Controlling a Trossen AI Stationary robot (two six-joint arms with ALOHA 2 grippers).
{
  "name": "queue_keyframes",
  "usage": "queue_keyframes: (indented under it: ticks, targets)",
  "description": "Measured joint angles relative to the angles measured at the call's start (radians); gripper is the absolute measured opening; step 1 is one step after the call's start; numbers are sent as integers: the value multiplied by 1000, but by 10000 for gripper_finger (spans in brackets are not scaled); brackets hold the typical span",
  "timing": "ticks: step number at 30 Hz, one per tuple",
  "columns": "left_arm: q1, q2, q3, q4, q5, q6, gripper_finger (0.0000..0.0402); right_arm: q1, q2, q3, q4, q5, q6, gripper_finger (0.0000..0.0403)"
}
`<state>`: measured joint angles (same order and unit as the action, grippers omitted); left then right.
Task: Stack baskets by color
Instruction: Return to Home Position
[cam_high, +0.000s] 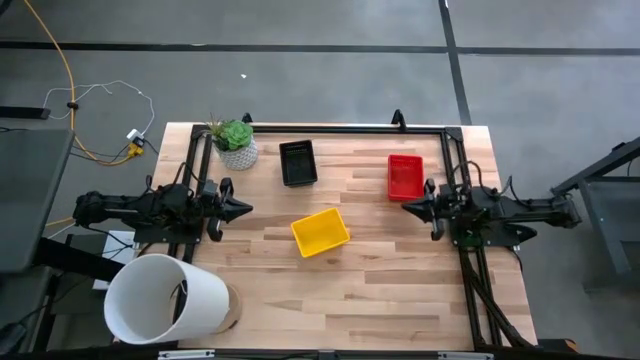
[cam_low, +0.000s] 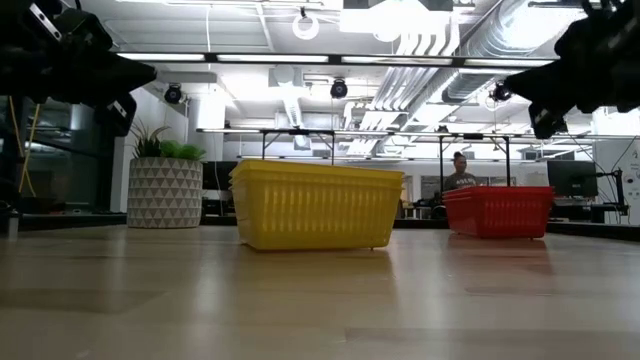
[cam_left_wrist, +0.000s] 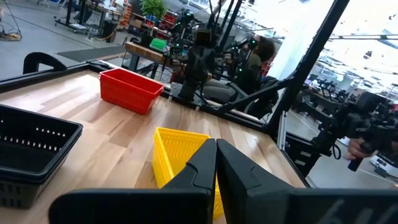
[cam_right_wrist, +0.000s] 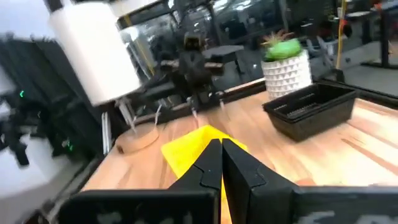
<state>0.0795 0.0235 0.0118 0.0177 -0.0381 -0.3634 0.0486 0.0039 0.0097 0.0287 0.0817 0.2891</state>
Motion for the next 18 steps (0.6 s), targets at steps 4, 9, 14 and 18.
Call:
queue_keyframes:
  ticks: [4,9,14,18]
  targets:
    - [0,0,0,0,0,0,1,0,1,0,-4,-42,-90,0]
    - [0,0,0,0,0,0,1,0,1,0,-11,-73,-166,0]
    - [0,0,0,0,0,0,1,0,3,0,-13,-82,-167,0]
    - [0,0,0,0,0,0,1,0,3,0,-14,-82,-159,0]
